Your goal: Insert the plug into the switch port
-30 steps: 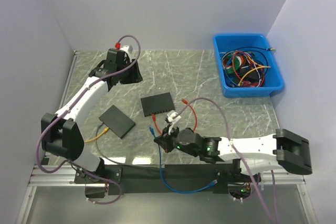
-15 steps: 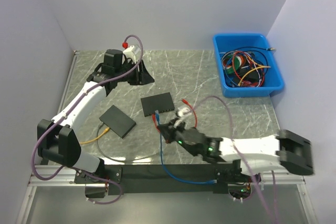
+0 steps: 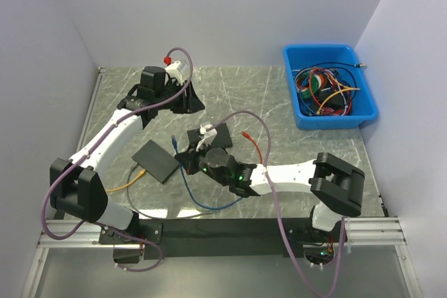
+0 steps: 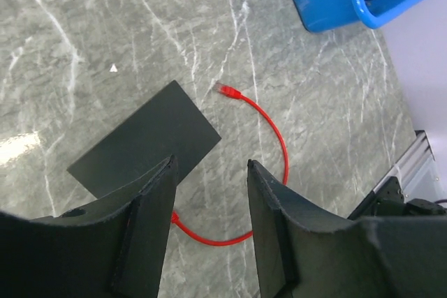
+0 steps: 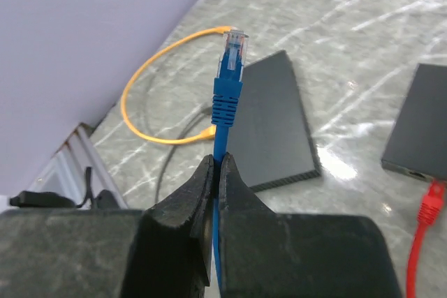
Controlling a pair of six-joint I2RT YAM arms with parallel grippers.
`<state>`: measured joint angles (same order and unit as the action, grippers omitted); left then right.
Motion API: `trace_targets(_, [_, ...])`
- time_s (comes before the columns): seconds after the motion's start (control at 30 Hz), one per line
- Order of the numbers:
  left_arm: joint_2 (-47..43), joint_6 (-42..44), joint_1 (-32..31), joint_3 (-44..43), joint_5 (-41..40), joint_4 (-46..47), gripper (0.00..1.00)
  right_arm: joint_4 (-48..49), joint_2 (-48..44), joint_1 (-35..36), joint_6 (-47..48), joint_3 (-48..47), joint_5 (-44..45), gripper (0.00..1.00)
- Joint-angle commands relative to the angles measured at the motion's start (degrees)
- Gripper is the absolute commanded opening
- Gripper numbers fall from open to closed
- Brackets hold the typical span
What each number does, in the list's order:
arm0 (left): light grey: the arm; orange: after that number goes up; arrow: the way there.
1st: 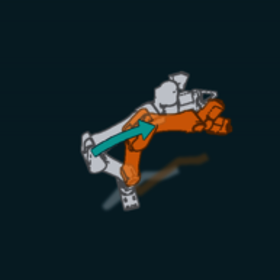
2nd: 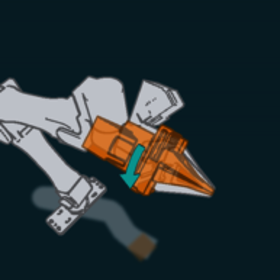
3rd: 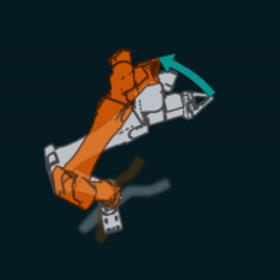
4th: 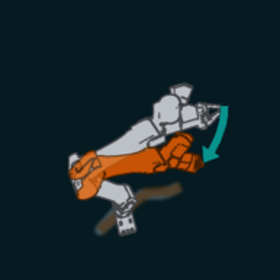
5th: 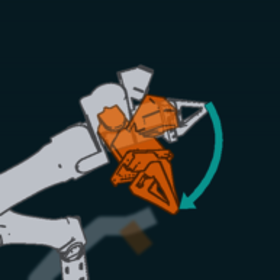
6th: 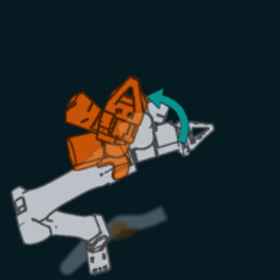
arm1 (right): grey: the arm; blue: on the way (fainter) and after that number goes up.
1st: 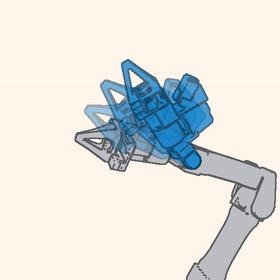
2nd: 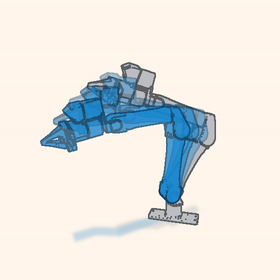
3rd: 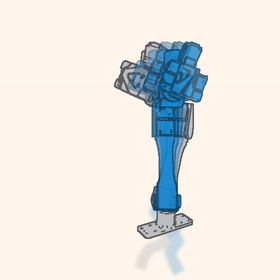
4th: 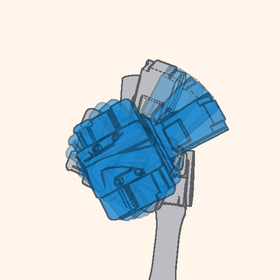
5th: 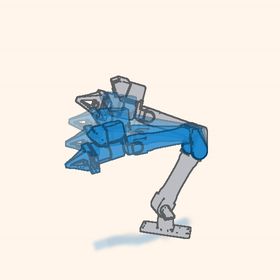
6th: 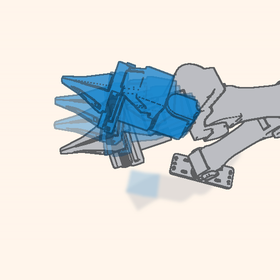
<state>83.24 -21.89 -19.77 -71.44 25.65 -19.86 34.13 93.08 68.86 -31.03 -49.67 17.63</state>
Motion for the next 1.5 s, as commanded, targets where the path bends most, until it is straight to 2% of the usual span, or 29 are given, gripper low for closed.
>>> trace_targets(0.0, [-0.9, 0.7, -0.2, -0.2, -3.7, 0.1, 0.5, 4.0, -1.5, -1.0, 1.0, 1.4, -2.6, 0.0])
trace_targets(0.17, [0.0, 0.2, -0.2, -0.8, -3.9, -0.4, 0.48, 4.2, -9.3, -1.0, 2.4, 9.1, 0.4, 0.0])
trace_targets(0.3, [0.3, -0.1, -0.3, -0.6, 1.3, 0.7, 0.48, 2.0, -15.6, -0.8, 4.4, 12.7, 2.3, 0.0])
trace_targets(0.33, [0.3, -0.1, -0.4, -0.6, 3.9, 0.7, 0.48, 1.3, -16.6, -0.7, 4.8, 12.9, 4.2, 0.0])
trace_targets(0.57, [-0.9, 0.9, -1.8, 0.0, 6.9, 1.7, 0.48, -6.3, -20.7, -1.5, 6.9, 11.1, 14.2, 0.0])
trace_targets(1.07, [-1.1, 2.6, -5.0, 0.0, 9.7, 1.5, 0.48, -8.4, -22.1, -6.9, 7.6, 9.2, 9.3, 0.0])
trace_targets(1.47, [-1.7, 2.8, -5.8, 0.3, 10.2, 2.1, 0.49, -8.0, -20.9, -7.7, 8.0, 8.4, 8.2, 0.0])
